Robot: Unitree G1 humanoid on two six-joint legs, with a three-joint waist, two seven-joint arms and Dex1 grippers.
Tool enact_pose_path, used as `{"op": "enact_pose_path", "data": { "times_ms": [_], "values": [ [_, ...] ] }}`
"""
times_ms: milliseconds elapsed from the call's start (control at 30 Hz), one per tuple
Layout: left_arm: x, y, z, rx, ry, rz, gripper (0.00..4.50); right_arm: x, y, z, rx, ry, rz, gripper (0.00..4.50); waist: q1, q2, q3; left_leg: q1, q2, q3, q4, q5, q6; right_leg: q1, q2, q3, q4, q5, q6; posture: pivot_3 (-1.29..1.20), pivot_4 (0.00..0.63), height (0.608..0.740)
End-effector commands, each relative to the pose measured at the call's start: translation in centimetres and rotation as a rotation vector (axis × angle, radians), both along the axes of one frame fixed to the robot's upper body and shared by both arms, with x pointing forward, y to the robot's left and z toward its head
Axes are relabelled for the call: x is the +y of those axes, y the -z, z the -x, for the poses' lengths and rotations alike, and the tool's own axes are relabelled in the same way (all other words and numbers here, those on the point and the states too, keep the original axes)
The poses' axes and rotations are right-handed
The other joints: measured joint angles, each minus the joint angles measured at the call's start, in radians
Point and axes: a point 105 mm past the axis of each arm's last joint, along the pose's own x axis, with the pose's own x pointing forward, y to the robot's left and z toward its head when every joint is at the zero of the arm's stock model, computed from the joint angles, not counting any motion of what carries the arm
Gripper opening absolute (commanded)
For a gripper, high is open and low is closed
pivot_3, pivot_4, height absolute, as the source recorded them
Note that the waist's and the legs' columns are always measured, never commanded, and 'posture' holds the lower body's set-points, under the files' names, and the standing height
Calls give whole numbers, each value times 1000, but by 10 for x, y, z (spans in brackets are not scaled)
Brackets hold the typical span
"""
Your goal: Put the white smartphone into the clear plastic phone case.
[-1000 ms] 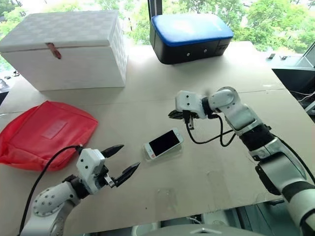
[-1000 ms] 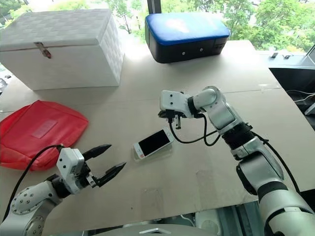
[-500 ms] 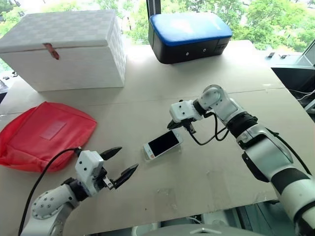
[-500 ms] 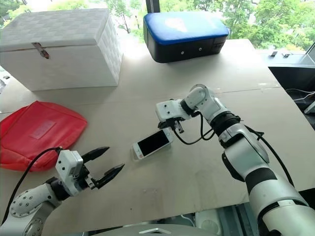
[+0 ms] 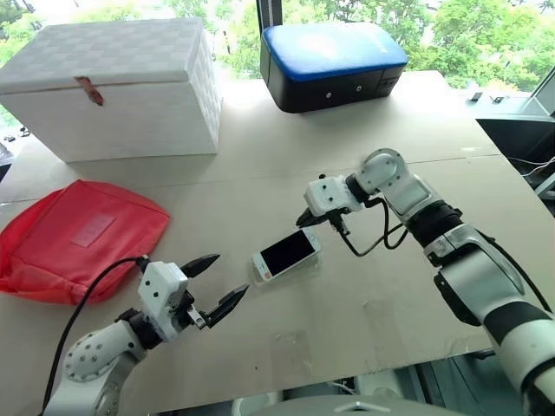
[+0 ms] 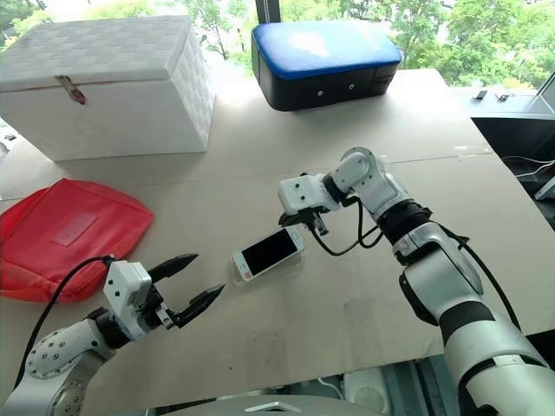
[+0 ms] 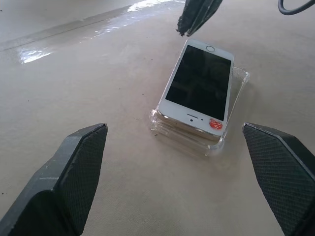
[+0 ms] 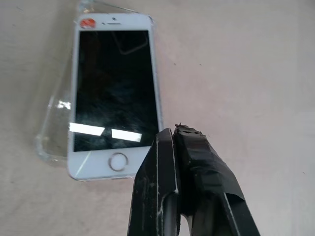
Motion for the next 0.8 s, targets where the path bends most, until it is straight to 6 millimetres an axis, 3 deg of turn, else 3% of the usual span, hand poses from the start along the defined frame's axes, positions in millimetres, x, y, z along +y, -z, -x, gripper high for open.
{"op": "enact_pose_path", "data": {
  "times_ms": [33, 267, 800],
  "values": [
    [0, -5, 1, -22, 8, -10, 4500, 3, -5, -9, -65, 3, 16, 71, 0, 0, 0, 0, 0, 0, 0, 0, 0, 0, 0, 0, 0, 0, 0, 0, 150, 734],
    [6, -7, 6, -27, -17, -23, 4500, -1, 11, -7, -26, -41, 117, 71, 0, 0, 0, 0, 0, 0, 0, 0, 0, 0, 0, 0, 0, 0, 0, 0, 150, 734],
    [2, -2, 5, -24, -10, -12, 4500, -15, 5, 10, 40, -128, 125, 71, 2, 0, 0, 0, 0, 0, 0, 0, 0, 0, 0, 0, 0, 0, 0, 0, 150, 734]
  ]
}}
